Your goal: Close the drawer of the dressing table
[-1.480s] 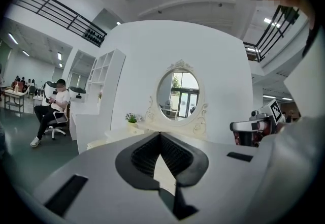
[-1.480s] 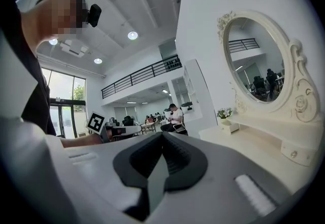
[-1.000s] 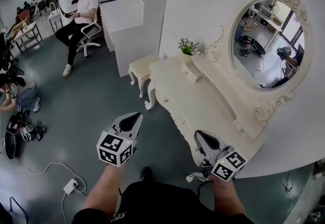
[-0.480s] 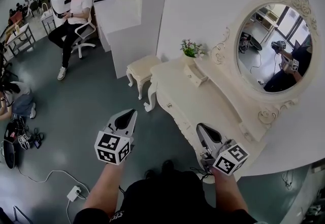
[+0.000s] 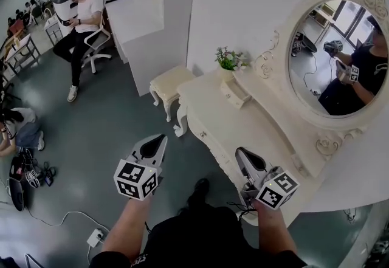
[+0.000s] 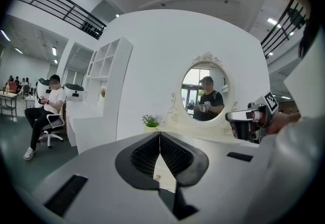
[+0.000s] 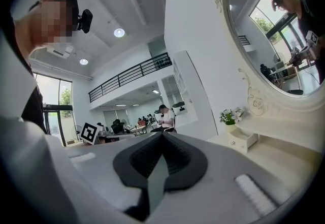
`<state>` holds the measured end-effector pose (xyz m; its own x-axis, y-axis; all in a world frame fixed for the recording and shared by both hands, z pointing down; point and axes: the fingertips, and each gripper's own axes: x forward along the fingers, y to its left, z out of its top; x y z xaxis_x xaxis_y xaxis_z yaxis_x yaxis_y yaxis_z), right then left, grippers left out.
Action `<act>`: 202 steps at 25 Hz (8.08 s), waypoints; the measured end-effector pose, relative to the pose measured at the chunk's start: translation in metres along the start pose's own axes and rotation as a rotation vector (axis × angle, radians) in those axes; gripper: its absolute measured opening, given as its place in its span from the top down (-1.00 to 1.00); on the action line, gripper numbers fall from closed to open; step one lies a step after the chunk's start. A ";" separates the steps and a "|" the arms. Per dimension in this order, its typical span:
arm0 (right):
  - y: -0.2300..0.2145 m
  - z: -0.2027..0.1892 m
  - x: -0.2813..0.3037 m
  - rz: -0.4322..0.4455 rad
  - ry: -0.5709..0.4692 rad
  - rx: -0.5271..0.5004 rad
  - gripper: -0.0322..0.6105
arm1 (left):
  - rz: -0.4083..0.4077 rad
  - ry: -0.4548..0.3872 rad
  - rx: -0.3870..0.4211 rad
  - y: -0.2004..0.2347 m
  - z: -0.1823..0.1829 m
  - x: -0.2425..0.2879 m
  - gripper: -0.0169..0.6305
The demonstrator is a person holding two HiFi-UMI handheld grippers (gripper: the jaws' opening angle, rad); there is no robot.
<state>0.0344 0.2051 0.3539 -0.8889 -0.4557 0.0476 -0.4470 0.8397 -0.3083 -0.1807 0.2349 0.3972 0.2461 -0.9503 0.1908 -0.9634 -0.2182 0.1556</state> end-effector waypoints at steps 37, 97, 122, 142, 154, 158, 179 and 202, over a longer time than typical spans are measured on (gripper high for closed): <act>-0.241 0.042 0.076 -0.222 -0.014 0.146 0.87 | -0.355 0.302 0.122 -0.036 -0.010 0.356 0.93; -0.296 0.019 0.067 -0.415 0.043 0.208 0.87 | -0.460 0.676 0.274 -0.036 -0.152 0.476 0.64; -0.388 -0.129 0.161 -0.394 0.632 -0.127 0.67 | -0.533 0.589 0.205 -0.033 -0.138 0.475 0.63; -0.393 -0.126 0.161 -0.430 0.637 -0.392 0.68 | -0.522 0.572 0.207 -0.035 -0.143 0.483 0.63; -0.383 -0.090 0.125 -0.528 0.496 -0.213 0.65 | -0.533 0.597 0.187 -0.041 -0.132 0.488 0.64; -0.377 -0.071 0.111 -0.562 0.418 -0.159 0.66 | -0.541 0.588 0.195 -0.043 -0.122 0.493 0.64; -0.349 -0.016 0.073 -0.663 0.223 -0.065 0.72 | -0.601 0.621 0.251 -0.056 -0.128 0.532 0.64; -0.327 0.006 0.033 -0.775 0.133 0.009 0.78 | -0.645 0.609 0.291 -0.071 -0.128 0.558 0.64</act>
<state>0.1518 -0.0868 0.4506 -0.3287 -0.8709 0.3654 -0.9442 0.2940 -0.1486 0.0389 -0.2510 0.6170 0.6768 -0.3635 0.6401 -0.5895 -0.7884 0.1757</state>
